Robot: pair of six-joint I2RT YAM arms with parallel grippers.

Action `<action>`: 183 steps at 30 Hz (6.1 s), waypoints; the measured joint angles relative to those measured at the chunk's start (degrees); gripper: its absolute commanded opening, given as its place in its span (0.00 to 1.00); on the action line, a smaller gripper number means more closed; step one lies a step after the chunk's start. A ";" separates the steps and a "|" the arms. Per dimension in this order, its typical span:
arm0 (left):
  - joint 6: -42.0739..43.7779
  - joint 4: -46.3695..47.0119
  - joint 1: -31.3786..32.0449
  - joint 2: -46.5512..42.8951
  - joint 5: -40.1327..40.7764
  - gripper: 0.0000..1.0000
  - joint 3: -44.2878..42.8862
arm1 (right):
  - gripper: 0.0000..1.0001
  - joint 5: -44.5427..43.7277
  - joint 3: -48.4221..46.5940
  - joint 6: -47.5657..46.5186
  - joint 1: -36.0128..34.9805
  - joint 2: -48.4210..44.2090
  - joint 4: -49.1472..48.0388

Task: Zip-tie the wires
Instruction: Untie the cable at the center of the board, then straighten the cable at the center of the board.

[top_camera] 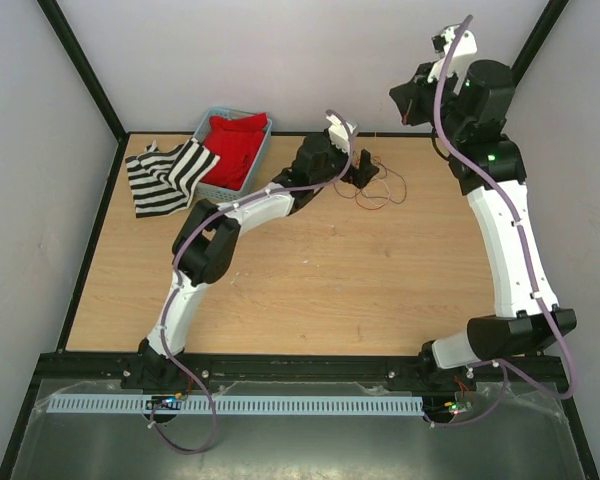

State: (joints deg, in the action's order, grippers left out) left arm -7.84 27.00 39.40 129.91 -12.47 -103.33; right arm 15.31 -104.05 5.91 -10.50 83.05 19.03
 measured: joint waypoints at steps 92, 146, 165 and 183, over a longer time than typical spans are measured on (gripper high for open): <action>8.59 -54.34 -17.38 -65.83 15.34 0.01 46.71 | 0.00 -13.18 64.61 4.61 10.21 -16.15 -10.60; 3.58 -56.28 -22.01 -29.16 26.05 0.00 42.40 | 0.00 -24.00 61.44 2.71 17.86 6.10 -17.59; 4.70 -56.48 -23.23 -27.47 30.86 0.19 41.38 | 0.41 -24.11 58.45 0.85 19.52 8.94 -17.40; 4.55 -56.57 -23.56 -33.20 31.61 0.86 41.68 | 0.90 -16.55 57.94 -0.57 19.80 7.65 -15.50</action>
State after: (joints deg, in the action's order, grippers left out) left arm -3.29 -29.56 15.84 96.71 19.14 -61.65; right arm -1.23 -46.11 5.34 9.30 90.70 3.53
